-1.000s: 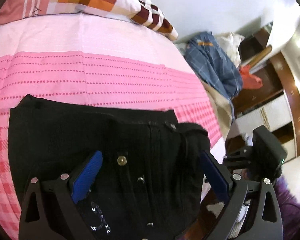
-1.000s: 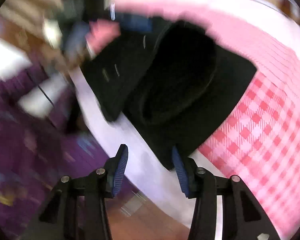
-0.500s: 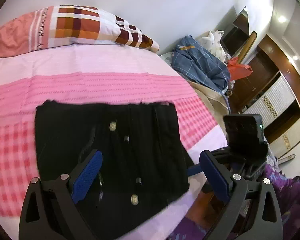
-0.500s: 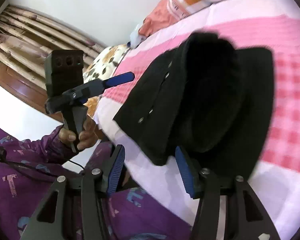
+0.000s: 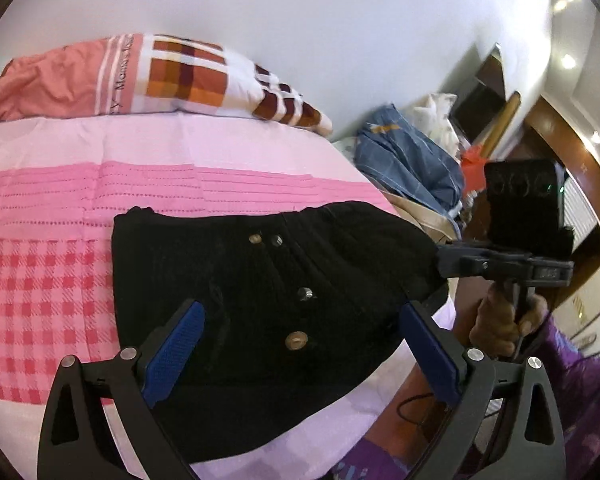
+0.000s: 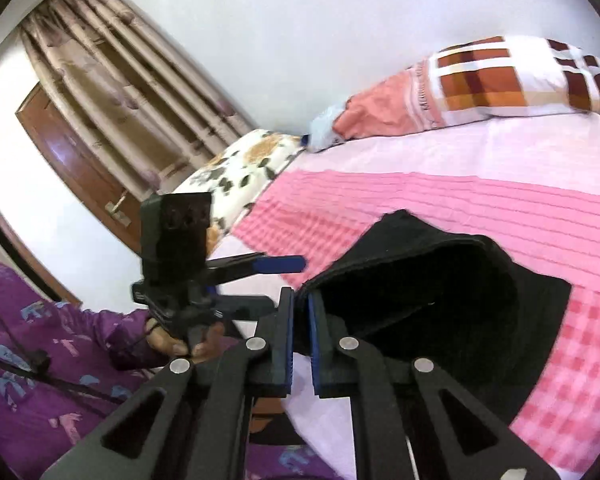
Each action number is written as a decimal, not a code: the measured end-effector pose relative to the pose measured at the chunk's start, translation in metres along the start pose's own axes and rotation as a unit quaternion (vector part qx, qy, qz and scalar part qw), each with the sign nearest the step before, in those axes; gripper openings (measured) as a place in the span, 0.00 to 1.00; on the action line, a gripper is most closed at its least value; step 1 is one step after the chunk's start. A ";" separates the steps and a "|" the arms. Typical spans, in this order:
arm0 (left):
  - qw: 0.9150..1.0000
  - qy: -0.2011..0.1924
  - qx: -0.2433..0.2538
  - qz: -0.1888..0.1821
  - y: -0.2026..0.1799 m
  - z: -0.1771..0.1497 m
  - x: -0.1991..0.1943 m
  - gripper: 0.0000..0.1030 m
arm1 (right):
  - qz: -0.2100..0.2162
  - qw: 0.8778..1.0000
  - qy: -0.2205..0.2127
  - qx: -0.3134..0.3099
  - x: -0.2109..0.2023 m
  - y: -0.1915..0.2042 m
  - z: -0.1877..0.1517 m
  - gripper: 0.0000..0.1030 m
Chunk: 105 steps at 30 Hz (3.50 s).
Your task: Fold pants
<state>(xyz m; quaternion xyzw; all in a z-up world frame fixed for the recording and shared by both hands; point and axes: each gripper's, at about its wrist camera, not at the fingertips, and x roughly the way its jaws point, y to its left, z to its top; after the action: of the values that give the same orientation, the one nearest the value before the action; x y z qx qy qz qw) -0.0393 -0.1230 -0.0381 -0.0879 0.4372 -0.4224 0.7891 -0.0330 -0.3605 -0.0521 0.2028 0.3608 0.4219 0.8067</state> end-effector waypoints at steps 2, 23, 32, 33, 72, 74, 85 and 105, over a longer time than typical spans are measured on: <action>1.000 0.020 -0.023 -0.008 0.010 -0.001 0.015 0.95 | -0.021 0.998 0.016 0.053 0.003 -0.031 -0.017 0.07; 0.997 0.078 -0.020 0.004 0.009 -0.021 0.061 0.95 | -0.005 0.983 -0.007 0.184 -0.007 -0.106 -0.076 0.74; 0.997 0.076 -0.014 0.016 0.009 -0.018 0.059 0.95 | -0.078 0.987 0.081 0.115 0.017 -0.070 -0.068 0.20; 0.997 0.073 -0.013 0.019 0.009 -0.016 0.059 0.95 | -0.087 0.987 0.079 0.111 0.013 -0.066 -0.066 0.20; 0.996 0.063 0.040 0.045 0.020 -0.026 0.082 0.96 | -0.103 0.960 -0.002 0.261 -0.046 -0.110 -0.135 0.10; 0.997 0.062 0.036 0.040 0.022 -0.025 0.081 0.96 | -0.094 0.959 -0.010 0.268 -0.047 -0.112 -0.135 0.13; 1.000 0.005 -0.027 0.005 0.028 -0.009 0.047 0.96 | -0.179 0.971 -0.080 0.135 -0.058 -0.040 -0.045 0.54; 0.998 -0.010 -0.008 0.055 0.047 -0.005 0.040 0.96 | -0.278 0.944 -0.082 0.158 -0.029 -0.069 -0.033 0.23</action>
<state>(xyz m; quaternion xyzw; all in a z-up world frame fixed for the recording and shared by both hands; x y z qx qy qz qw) -0.0048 -0.1223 -0.0898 -0.0746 0.4364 -0.3741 0.8149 -0.0319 -0.4228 -0.1052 0.2531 0.3972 0.1005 0.8764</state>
